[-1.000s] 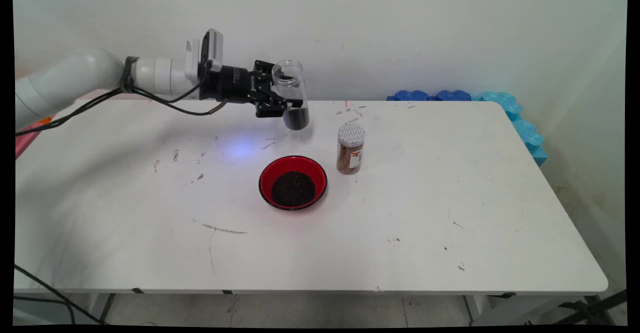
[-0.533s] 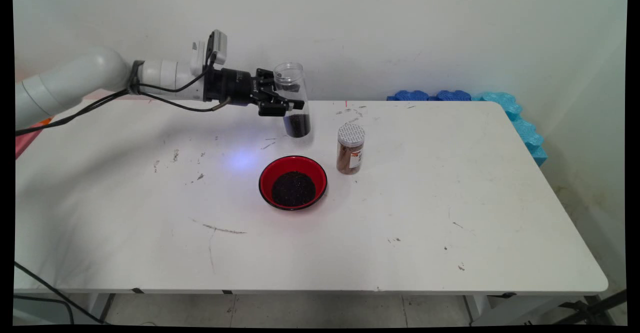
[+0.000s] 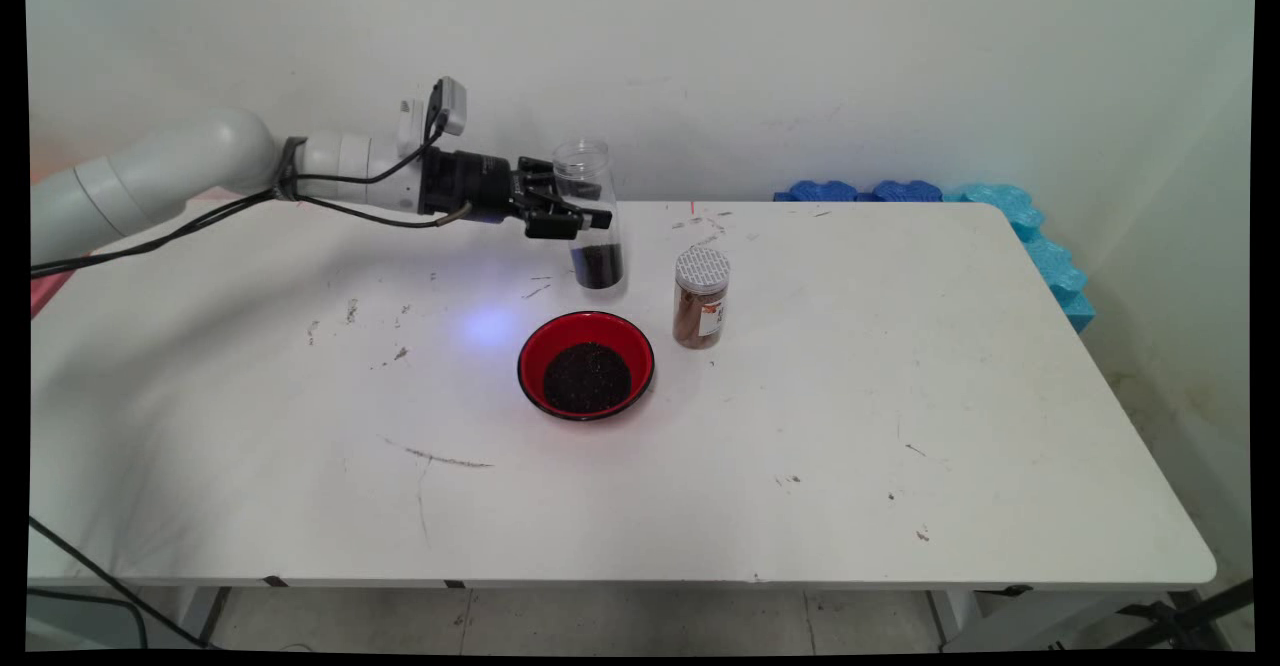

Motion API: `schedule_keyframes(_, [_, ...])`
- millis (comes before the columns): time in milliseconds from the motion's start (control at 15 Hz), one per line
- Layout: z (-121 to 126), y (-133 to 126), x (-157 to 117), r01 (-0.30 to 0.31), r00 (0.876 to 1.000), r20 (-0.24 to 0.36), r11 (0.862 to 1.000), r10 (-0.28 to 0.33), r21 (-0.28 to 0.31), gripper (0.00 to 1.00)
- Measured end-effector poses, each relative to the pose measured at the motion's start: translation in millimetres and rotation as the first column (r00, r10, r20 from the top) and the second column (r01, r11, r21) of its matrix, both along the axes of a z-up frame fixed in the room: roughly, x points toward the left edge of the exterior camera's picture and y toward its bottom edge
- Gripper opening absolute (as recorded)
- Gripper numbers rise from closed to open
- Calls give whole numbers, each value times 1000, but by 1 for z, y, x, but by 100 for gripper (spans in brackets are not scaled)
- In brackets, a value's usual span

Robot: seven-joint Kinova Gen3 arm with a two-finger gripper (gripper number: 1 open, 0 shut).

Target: Place the picked object on the table

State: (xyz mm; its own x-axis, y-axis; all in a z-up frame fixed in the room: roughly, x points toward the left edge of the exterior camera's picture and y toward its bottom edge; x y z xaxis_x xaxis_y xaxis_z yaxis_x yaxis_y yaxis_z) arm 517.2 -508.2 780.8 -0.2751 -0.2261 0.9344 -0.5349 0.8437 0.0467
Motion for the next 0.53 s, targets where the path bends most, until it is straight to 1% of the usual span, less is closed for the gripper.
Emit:
schedule_keyframes(333, [-13, -4, 1, -10, 1000, 2, 999, 10, 38, 0])
schedule_keyframes(533, [-17, -5, 1, -13, 1000, 7, 999, 13, 51, 0])
